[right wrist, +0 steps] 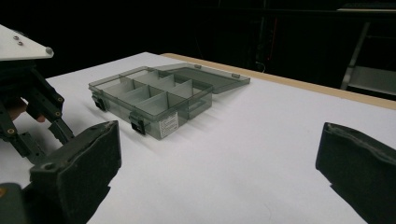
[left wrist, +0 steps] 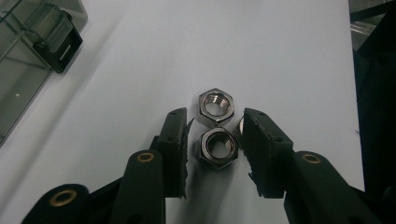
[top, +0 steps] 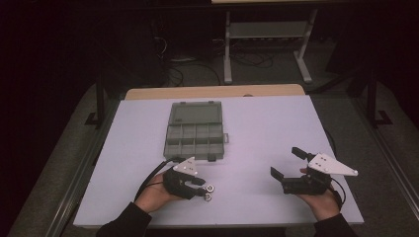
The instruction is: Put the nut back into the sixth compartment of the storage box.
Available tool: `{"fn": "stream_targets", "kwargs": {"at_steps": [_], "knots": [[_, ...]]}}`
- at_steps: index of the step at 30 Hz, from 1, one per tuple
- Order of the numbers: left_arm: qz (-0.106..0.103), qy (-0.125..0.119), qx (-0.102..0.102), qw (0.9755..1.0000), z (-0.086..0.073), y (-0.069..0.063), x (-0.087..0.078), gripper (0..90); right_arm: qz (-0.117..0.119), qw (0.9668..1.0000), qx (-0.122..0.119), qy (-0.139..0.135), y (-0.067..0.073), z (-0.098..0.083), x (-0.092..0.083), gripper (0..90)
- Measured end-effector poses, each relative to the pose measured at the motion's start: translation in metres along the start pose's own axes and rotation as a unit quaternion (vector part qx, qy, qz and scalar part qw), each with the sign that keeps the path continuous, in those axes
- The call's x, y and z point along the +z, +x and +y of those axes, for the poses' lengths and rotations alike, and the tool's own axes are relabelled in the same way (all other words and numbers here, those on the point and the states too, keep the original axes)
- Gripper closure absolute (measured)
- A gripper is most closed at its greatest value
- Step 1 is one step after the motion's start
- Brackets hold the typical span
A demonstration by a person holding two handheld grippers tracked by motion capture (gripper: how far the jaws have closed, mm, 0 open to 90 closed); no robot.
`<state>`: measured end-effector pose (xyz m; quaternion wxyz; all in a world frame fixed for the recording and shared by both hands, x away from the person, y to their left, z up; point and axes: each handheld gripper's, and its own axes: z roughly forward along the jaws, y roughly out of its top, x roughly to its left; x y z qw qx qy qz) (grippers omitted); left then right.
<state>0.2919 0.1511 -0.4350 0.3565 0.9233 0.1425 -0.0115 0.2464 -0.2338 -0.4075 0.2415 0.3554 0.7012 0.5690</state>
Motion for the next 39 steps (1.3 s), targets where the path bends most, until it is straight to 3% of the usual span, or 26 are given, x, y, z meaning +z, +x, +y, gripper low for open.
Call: {"fn": "stream_targets", "kwargs": {"at_steps": [11,32,39], "knots": [[0.012,0.009,-0.001,0.9999,-0.0024,0.0037,0.0032,65.2,0.0,1.0,0.0,0.001,0.0,-0.0001,0.0,0.0],[0.012,0.008,0.003,0.9999,-0.0027,0.0052,0.0023,70.5,0.002,1.0,0.003,0.002,0.0003,-0.0002,-0.0001,0.0],[0.007,-0.012,-0.013,0.9998,-0.0015,0.0066,-0.0066,70.5,0.002,1.0,0.002,0.002,0.0,-0.0002,-0.0003,0.0]]}}
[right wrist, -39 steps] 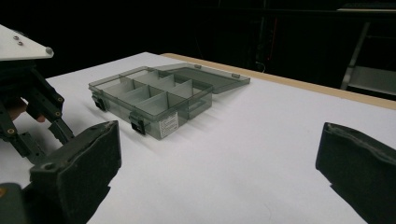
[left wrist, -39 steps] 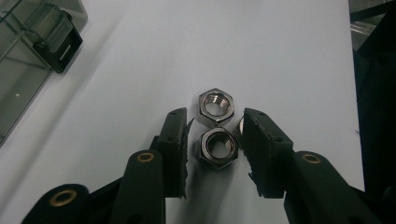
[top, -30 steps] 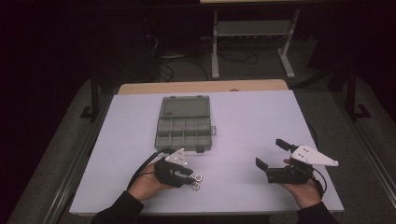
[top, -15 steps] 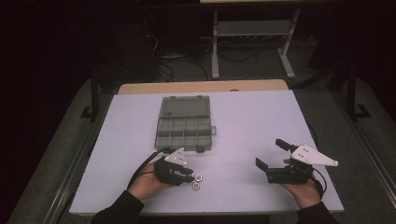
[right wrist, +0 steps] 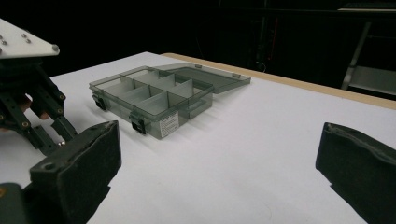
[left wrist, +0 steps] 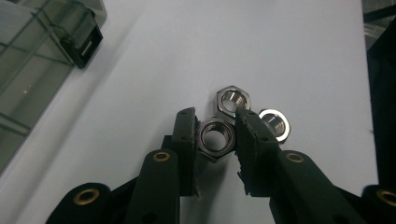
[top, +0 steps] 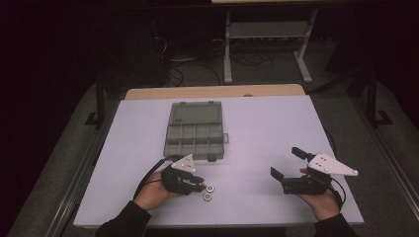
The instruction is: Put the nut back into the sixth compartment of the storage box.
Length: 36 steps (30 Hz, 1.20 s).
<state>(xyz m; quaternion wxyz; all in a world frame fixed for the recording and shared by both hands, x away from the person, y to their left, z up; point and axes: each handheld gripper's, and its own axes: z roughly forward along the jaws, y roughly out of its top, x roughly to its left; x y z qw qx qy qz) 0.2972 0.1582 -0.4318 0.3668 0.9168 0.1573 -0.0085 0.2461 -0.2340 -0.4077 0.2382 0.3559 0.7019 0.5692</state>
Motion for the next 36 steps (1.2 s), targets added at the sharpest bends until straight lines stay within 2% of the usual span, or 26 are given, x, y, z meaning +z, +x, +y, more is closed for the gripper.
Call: {"fn": "stream_targets", "kwargs": {"at_steps": [9,16,21,22,23,32,36], "knots": [[0.002,-0.019,-0.011,0.9998,0.005,0.003,-0.015,70.5,0.0,1.0,0.0,0.001,0.0,0.0,0.0,0.0],[0.002,-0.029,-0.01,0.9995,0.013,0.003,-0.024,70.5,0.0,1.0,0.0,0.001,0.0,0.0,0.001,0.0],[0.009,-0.032,-0.009,0.9994,0.018,0.006,-0.032,70.5,-0.001,1.0,0.0,0.001,0.0,0.0,0.001,0.0],[0.01,-0.026,0.001,0.9996,0.019,0.008,-0.035,70.5,-0.001,1.0,-0.001,0.001,0.0,0.0,0.001,0.0],[0.011,-0.035,-0.008,0.9993,0.02,0.008,-0.035,70.5,-0.001,1.0,0.0,0.001,0.0,0.0,0.001,0.0],[0.025,-0.043,-0.01,0.9987,0.03,0.016,-0.05,70.5,-0.001,1.0,-0.002,0.001,0.0,-0.001,0.001,0.0],[0.035,-0.049,-0.02,0.998,0.032,0.024,-0.057,70.5,-0.001,1.0,-0.001,0.0,-0.001,-0.001,0.001,0.0]]}}
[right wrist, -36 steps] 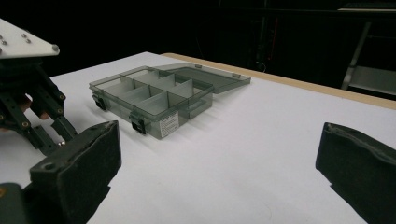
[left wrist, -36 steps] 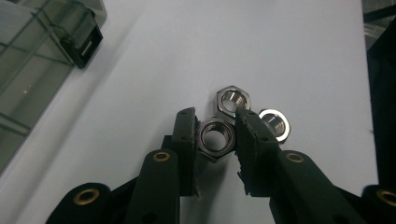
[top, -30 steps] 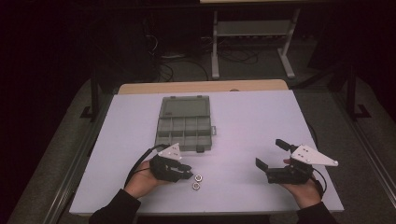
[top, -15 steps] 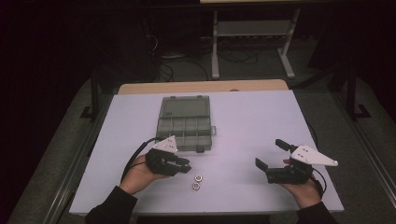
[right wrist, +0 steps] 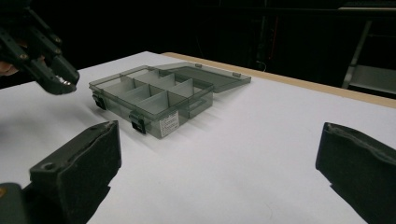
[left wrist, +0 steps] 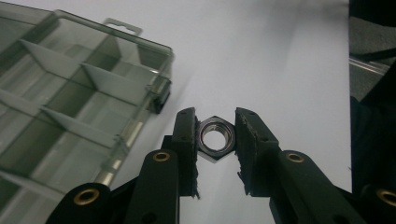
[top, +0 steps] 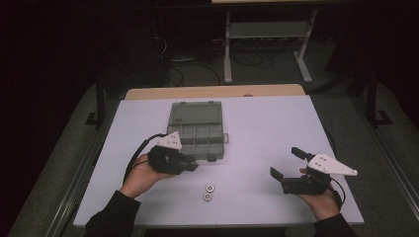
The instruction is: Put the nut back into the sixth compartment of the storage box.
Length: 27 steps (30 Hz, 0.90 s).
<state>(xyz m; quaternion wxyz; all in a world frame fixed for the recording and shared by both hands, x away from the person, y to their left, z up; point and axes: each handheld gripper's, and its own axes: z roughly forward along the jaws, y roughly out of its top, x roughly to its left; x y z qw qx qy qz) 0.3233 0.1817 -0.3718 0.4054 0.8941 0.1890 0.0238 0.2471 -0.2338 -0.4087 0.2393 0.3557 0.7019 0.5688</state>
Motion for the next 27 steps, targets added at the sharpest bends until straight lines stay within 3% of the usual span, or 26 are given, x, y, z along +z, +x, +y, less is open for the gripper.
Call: {"fn": "stream_targets", "kwargs": {"at_steps": [10,19,21,23,25,27], "knots": [[0.035,-0.013,-0.023,0.999,0.006,0.019,-0.009,70.5,-0.001,1.0,0.003,0.001,0.0,0.0,0.0,0.0],[0.068,-0.011,-0.05,0.9964,0.007,0.037,-0.001,70.5,-0.001,1.0,0.0,0.0,-0.001,0.0,-0.001,0.0],[0.077,-0.007,-0.049,0.9958,0.006,0.041,0.002,70.5,-0.001,1.0,0.004,-0.001,0.0,0.0,-0.001,0.0],[0.083,-0.006,-0.061,0.9947,0.005,0.044,0.004,70.5,-0.002,1.0,0.004,-0.001,-0.001,0.0,-0.001,0.0],[0.093,0.002,-0.052,0.9943,0.005,0.049,0.006,70.5,-0.002,1.0,0.004,-0.001,-0.001,0.0,-0.001,0.0],[0.1,0.006,-0.056,0.9934,0.003,0.053,0.01,70.5,-0.002,1.0,0.005,0.002,0.0,0.0,-0.001,0.0]]}}
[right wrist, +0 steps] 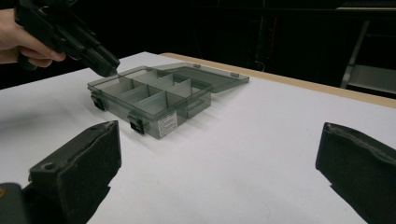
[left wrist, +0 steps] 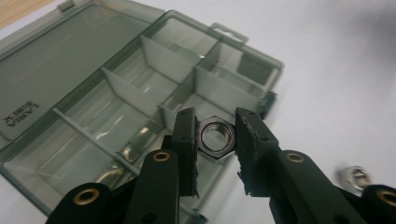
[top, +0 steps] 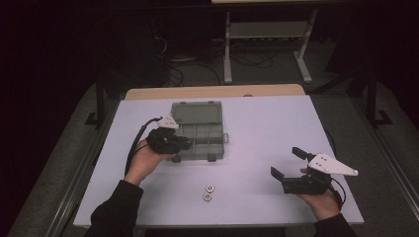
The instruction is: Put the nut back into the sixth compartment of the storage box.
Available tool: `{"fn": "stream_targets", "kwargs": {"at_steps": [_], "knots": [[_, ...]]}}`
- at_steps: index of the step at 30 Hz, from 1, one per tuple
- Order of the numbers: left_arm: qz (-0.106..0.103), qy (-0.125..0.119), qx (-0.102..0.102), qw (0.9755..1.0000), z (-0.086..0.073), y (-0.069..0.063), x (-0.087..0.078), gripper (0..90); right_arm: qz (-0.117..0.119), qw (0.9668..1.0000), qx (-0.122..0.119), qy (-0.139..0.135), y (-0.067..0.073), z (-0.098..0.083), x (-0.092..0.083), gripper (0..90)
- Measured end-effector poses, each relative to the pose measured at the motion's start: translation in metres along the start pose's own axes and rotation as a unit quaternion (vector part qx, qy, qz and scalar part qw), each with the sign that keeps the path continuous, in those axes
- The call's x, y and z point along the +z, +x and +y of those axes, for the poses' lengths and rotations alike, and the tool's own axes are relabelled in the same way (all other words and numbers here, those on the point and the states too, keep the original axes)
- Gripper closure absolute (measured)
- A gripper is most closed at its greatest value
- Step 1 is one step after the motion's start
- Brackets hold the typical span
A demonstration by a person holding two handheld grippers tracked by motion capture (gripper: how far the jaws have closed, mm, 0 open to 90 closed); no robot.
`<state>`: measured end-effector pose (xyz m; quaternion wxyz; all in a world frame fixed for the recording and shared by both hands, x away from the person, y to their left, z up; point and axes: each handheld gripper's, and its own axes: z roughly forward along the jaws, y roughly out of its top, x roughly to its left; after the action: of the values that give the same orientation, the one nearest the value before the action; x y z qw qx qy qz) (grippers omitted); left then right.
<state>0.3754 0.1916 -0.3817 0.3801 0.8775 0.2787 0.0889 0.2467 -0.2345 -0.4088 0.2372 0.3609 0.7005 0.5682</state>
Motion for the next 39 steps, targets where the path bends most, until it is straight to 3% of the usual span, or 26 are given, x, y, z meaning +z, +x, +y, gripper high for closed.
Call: {"fn": "stream_targets", "kwargs": {"at_steps": [7,8,12,19,21,31,39], "knots": [[0.013,0.009,-0.008,0.9998,-0.006,0.01,0.01,70.5,0.0,1.0,0.0,0.0,0.0,0.0,0.0,0.0],[0.012,0.007,-0.019,0.9997,-0.007,0.01,0.011,70.5,0.0,1.0,0.001,0.0,0.0,0.0,0.0,0.0],[0.013,0.017,-0.013,0.9997,-0.01,0.013,0.016,70.5,0.0,1.0,0.0,0.002,0.001,0.0,0.0,0.0],[0.012,0.031,-0.013,0.9994,-0.013,0.011,0.025,70.5,0.001,1.0,-0.001,0.001,0.0,0.0,0.0,0.0],[0.012,0.029,-0.022,0.9993,-0.014,0.01,0.027,70.5,0.001,1.0,-0.001,0.001,0.0,0.0,0.0,0.0],[0.009,0.032,-0.025,0.9991,-0.016,0.011,0.029,69.5,0.001,1.0,-0.003,0.002,0.0,0.0,0.0,0.0],[0.022,0.005,-0.038,0.999,-0.013,0.012,0.021,36.6,0.001,1.0,-0.004,0.001,0.0,0.0,0.0,0.0]]}}
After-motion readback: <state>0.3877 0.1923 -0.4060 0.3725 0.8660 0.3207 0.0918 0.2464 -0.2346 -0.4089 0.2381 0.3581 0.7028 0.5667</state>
